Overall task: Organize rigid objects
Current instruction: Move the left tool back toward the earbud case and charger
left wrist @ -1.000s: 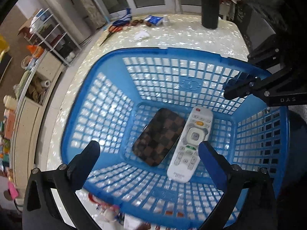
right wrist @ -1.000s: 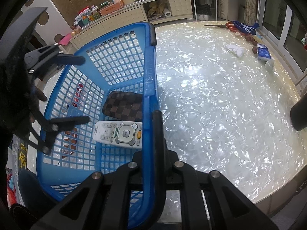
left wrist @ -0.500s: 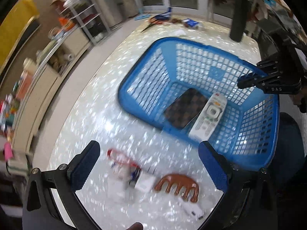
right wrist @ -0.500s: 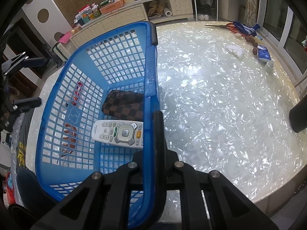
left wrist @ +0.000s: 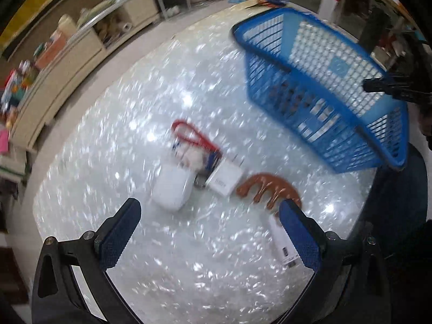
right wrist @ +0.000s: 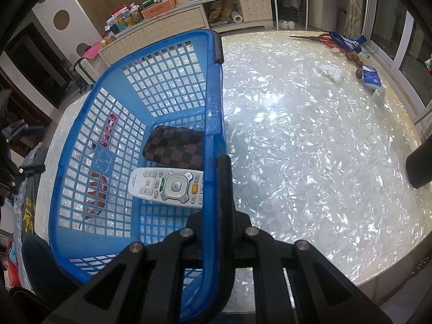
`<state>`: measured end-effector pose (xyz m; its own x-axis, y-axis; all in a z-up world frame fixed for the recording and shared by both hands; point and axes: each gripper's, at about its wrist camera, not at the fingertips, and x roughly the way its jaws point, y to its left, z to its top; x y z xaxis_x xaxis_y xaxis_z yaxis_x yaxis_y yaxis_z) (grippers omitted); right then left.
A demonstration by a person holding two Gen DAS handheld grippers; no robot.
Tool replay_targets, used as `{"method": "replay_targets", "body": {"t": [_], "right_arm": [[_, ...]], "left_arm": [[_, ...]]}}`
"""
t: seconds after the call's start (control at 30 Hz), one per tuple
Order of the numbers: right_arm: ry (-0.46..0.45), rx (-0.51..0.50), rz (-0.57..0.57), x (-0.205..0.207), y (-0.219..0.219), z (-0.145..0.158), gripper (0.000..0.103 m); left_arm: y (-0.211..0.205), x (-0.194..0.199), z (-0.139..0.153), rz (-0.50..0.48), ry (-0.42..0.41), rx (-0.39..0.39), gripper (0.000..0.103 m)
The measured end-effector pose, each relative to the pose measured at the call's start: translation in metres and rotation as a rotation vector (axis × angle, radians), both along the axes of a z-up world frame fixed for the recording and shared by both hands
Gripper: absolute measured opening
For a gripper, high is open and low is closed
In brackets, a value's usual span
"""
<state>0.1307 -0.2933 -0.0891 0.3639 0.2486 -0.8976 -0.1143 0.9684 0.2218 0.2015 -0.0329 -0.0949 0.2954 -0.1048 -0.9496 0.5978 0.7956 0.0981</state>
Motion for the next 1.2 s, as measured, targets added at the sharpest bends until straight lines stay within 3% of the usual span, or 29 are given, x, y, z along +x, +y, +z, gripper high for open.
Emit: {"method": "replay_targets", "body": {"t": [0.13, 0.33, 0.6, 1.03, 1.2], "right_arm": [[0.003, -0.002, 0.000, 0.000, 0.001, 0.000, 0.008], [0.010, -0.012, 0.002, 0.000, 0.002, 0.001, 0.008], [0.035, -0.041, 0.003, 0.005, 0.005, -0.002, 0.008], [0.069, -0.067, -0.010, 0.009, 0.006, -0.003, 0.008], [0.080, -0.078, -0.016, 0.010, 0.007, -0.003, 0.008]], "left_arm": [[0.017, 0.000, -0.023, 0.027, 0.016, 0.023, 0.103], [0.028, 0.003, -0.052, -0.010, 0.009, 0.080, 0.103], [0.034, 0.020, -0.072, -0.067, -0.032, 0.074, 0.103], [0.033, 0.057, -0.099, -0.170, -0.029, 0.030, 0.102], [0.031, 0.067, -0.106, -0.203, -0.025, 0.028, 0.094]]}}
